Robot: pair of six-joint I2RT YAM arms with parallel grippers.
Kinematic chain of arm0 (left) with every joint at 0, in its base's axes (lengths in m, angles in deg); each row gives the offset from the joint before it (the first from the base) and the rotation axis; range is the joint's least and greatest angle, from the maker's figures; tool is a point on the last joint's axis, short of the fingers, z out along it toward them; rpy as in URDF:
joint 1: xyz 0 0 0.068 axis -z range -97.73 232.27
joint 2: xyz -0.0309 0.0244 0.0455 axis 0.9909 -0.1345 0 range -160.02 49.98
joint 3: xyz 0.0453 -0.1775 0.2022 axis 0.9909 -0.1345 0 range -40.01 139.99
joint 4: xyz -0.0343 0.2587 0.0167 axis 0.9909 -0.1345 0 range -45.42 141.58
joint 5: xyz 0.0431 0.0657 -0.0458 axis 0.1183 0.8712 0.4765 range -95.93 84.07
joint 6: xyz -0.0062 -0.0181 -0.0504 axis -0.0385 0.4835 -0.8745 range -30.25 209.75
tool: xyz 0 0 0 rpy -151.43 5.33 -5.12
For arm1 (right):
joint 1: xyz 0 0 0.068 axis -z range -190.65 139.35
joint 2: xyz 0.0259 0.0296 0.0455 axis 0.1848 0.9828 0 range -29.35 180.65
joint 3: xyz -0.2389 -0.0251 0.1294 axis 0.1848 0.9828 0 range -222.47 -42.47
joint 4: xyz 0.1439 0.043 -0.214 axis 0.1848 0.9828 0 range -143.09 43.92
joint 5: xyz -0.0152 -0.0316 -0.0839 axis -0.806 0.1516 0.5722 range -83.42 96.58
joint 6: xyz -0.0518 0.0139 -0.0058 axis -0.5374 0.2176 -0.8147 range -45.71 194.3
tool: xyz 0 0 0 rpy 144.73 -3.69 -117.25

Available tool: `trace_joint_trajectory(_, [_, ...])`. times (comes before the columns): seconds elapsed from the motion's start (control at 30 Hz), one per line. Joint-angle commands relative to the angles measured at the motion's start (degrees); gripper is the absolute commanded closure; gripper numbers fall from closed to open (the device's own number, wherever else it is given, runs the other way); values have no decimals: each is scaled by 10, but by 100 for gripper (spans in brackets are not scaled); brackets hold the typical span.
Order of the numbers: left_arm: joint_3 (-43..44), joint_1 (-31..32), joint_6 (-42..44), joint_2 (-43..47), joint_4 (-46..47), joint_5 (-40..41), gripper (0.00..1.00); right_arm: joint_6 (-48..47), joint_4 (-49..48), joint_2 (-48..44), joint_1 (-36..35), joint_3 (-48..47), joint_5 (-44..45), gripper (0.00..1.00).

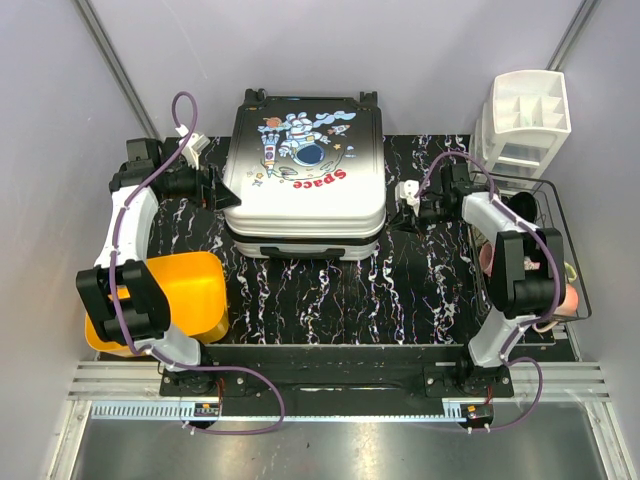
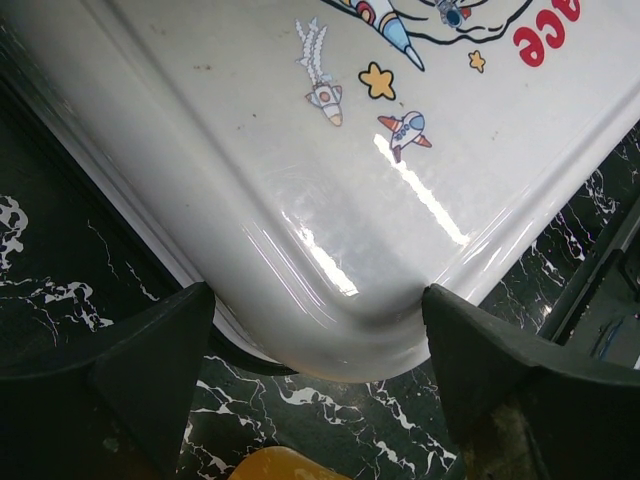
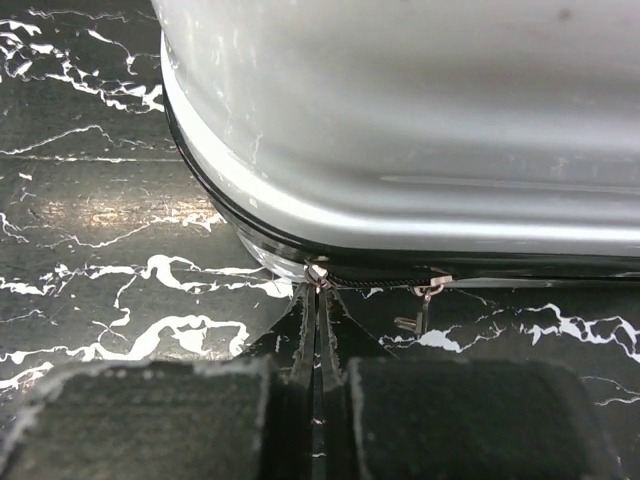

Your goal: Open, take out, and arrange the luggage

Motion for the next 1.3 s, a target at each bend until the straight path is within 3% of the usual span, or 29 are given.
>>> trace_joint_trajectory(0.0, [-39, 30, 12, 7, 33, 11, 14, 85, 18, -66, -51, 36, -18, 100])
trace_joint_trajectory(0.17, [-59, 37, -11, 19, 52, 34, 14, 271, -94, -106, -64, 101, 0, 100])
trace_joint_trajectory(0.3, [-76, 45, -34, 24, 58, 46, 14, 573, -363, -161, -86, 188, 87, 100])
trace_joint_trajectory(0.5, [-119, 50, -76, 44, 94, 54, 16, 732, -507, -236, -141, 270, 195, 100])
trace_joint_trajectory(0.67, [-150, 58, -104, 58, 123, 55, 17, 782, -555, -270, -196, 312, 261, 100])
trace_joint_trajectory(0.9, [-168, 72, -126, 68, 145, 78, 19, 854, -537, -291, -234, 327, 262, 100])
trace_joint_trajectory(1.13, [-174, 73, -129, 77, 145, 90, 19, 788, -461, -373, -234, 376, 189, 100])
trace_joint_trajectory(1.27, [-187, 73, -132, 86, 152, 91, 19, 785, -494, -338, -238, 371, 206, 100])
